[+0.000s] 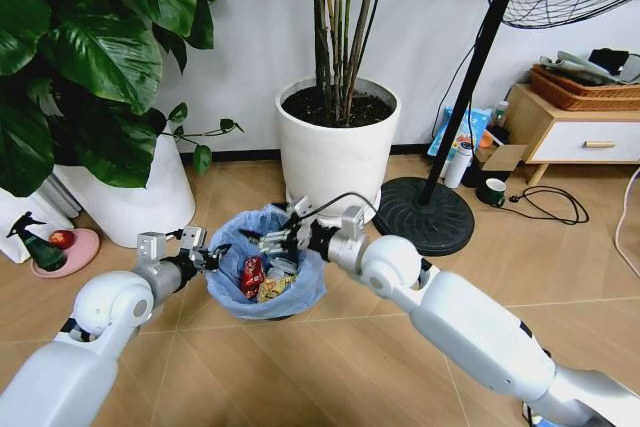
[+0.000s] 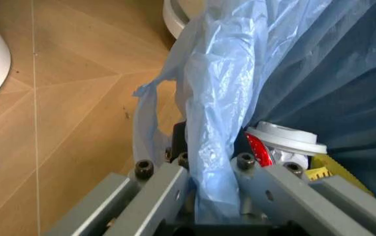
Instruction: Pick up the trash bin and place the garbage on the floor into it.
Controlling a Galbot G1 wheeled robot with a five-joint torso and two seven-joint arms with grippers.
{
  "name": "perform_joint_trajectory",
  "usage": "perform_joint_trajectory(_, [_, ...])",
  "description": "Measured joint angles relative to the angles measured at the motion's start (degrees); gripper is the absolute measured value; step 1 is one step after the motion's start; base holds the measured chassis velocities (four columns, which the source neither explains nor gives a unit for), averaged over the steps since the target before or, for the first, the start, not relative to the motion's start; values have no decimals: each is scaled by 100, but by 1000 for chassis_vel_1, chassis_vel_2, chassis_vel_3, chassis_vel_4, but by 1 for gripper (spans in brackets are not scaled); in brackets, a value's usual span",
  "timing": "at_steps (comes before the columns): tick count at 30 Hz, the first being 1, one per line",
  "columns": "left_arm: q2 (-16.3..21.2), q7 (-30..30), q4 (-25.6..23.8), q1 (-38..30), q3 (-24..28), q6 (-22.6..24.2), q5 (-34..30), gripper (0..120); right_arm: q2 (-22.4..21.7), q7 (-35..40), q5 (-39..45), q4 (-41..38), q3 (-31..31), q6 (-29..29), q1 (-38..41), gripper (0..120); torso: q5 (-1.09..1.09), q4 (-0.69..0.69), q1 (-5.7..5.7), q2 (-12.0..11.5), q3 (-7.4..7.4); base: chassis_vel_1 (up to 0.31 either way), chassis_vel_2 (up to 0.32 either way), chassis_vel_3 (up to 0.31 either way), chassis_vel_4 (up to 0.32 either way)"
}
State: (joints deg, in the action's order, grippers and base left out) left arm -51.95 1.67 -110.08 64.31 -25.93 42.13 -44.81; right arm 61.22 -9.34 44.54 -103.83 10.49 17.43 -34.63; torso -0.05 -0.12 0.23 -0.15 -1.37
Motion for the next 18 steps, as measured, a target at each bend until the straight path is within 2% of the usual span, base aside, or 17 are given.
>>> perform_joint_trajectory(1, [0, 0, 0, 0, 0, 0, 0, 0, 0, 0, 0, 0, 0, 0, 0, 100, 0, 0, 0, 0, 0, 0, 0, 0, 0])
perform_joint_trajectory(4, [-21, -1, -4, 23, -41, 0, 0, 0, -223, 76, 126, 77, -628, 27, -102, 100, 0, 0, 0, 0, 0, 0, 0, 0, 0])
perform_joint_trajectory(8, [-32, -1, -14, 41, -78, 0, 0, 0, -333, 95, 106, 281, -965, 41, -221, 100, 0, -1, 0, 0, 0, 0, 0, 0, 0])
perform_joint_trajectory(13, [-41, 3, -25, 64, -122, 0, 0, 0, -455, 192, -385, 1172, -1343, -2, -758, 100, 1, -1, 0, 0, 0, 0, 0, 0, 0])
perform_joint_trajectory(15, [-42, 3, -24, 64, -122, 0, 0, 0, -454, 200, -399, 1205, -1347, -2, -781, 100, 2, -1, 0, 0, 0, 0, 0, 0, 0])
perform_joint_trajectory(18, [-56, 7, -41, 61, -121, 0, 1, 0, -316, 305, -814, 2011, -1368, -48, -1111, 100, -1, 0, -1, 1, 0, 0, 0, 0, 0])
